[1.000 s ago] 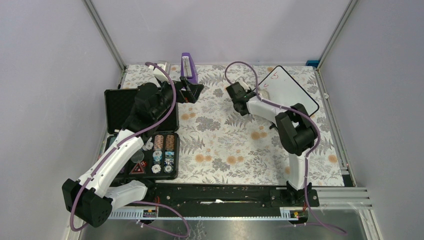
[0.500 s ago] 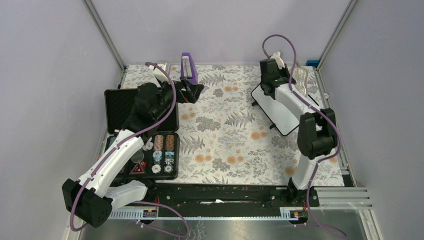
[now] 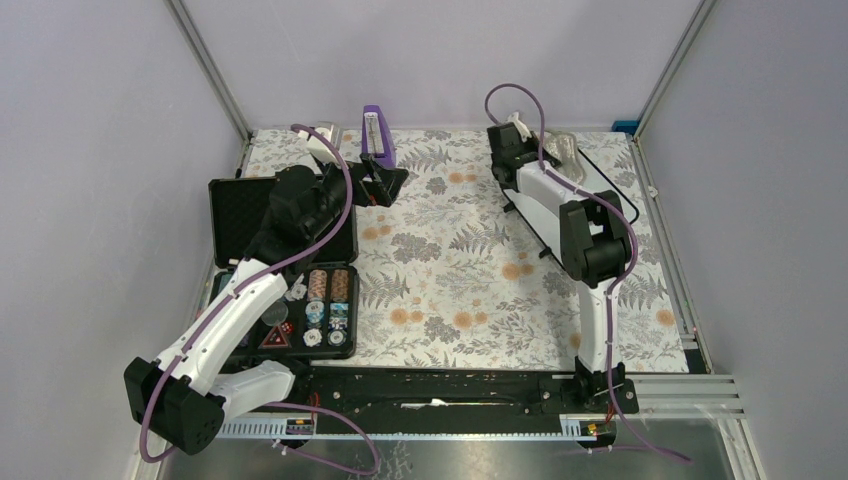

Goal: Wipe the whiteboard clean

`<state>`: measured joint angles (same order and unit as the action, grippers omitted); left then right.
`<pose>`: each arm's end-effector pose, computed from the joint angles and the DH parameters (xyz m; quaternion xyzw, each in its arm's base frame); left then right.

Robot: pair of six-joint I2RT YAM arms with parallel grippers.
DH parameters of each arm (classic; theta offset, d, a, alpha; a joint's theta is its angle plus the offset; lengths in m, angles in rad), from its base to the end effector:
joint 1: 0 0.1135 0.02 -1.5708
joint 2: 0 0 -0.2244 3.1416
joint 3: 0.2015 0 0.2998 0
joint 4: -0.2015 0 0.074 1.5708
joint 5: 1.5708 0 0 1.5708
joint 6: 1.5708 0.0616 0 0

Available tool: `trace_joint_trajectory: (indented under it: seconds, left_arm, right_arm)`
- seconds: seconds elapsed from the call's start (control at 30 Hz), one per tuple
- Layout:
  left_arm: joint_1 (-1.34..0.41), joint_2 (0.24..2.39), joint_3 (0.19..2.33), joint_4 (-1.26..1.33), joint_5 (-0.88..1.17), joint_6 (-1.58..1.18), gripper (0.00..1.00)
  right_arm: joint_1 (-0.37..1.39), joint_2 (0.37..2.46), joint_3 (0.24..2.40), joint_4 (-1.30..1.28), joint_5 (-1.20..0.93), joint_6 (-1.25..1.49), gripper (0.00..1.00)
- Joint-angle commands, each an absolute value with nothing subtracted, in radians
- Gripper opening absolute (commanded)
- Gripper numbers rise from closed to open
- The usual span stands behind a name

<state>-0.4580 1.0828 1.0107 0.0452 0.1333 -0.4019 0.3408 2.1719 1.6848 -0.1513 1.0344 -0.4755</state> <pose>0.3077 -0.1608 0.3468 0.0665 0.7134 -0.3335 0.6127 0.5071 0.1237 0.1512 -0.1042 0.8009 -0.4670 0.3601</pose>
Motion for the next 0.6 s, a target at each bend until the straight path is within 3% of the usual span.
trace_joint_trajectory:
  seconds: [0.0, 0.1, 0.27, 0.57]
  left_arm:
    - [-0.463, 1.075, 1.035, 0.092, 0.157, -0.414, 0.99]
    - [-0.465, 1.077, 1.034, 0.092, 0.156, -0.414, 0.99]
    - [-0.468, 1.084, 1.032, 0.092, 0.153, -0.414, 0.99]
    - [-0.468, 1.081, 1.035, 0.088, 0.145, -0.405, 0.99]
  right_arm:
    - [0.398, 2.157, 1.617, -0.372, 0.801, -0.272, 0.00]
    - [0.432, 2.129, 1.575, -0.404, 0.659, -0.215, 0.00]
    - [0.442, 2.033, 1.606, -0.384, 0.621, -0.189, 0.00]
    - [0.384, 2.108, 1.916, -0.272, 0.955, -0.392, 0.00]
